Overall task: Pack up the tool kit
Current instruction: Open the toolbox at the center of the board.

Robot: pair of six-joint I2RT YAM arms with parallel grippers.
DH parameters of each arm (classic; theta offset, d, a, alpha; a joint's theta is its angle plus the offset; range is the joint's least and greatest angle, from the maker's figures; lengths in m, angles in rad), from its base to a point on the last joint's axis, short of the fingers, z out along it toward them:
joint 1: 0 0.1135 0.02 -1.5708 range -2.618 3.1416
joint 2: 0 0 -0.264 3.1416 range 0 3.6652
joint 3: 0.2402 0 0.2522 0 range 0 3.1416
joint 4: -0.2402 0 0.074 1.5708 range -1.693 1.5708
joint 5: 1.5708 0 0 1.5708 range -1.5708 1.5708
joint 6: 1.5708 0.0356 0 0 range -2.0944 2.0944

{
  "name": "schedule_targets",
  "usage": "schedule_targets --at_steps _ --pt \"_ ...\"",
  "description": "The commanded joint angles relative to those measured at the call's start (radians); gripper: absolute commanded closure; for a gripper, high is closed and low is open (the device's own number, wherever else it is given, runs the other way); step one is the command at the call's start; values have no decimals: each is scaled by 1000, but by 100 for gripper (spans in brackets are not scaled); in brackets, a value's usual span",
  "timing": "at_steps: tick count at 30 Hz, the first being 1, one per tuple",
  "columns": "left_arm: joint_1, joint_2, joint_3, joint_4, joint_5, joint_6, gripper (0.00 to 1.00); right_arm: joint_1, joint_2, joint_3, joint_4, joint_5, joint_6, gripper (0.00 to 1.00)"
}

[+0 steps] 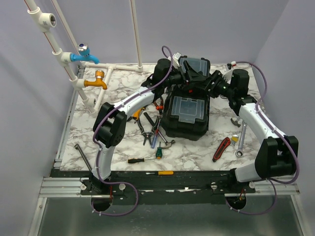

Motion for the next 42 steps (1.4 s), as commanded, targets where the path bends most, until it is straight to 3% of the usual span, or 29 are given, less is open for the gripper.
schedule_targets --at_steps 1,5,6,11,16,21,25,32,42 --pt "14 -44 -39 -10 58 29 27 3 60 36 6 -25 -7 47" --pt "30 -83 -56 -37 49 64 19 3 69 54 -46 7 -29 86" --pt "38 -108 -73 -49 35 81 17 3 69 63 -61 22 -43 90" --pt "99 -291 -165 -230 -99 296 2 9 96 148 -152 60 -107 93" --pt "125 -503 -293 -409 -320 458 2 20 177 296 -237 68 -162 94" --pt "127 -673 -512 -389 -483 478 2 35 249 458 -311 32 -184 98" --pt "143 -686 -585 -384 -469 482 2 37 243 548 -339 67 -170 100" --pt "149 -651 -582 -377 -400 501 2 36 223 662 -392 99 -167 99" --pt "171 -599 -624 -280 -277 471 2 12 171 594 -358 145 -160 99"
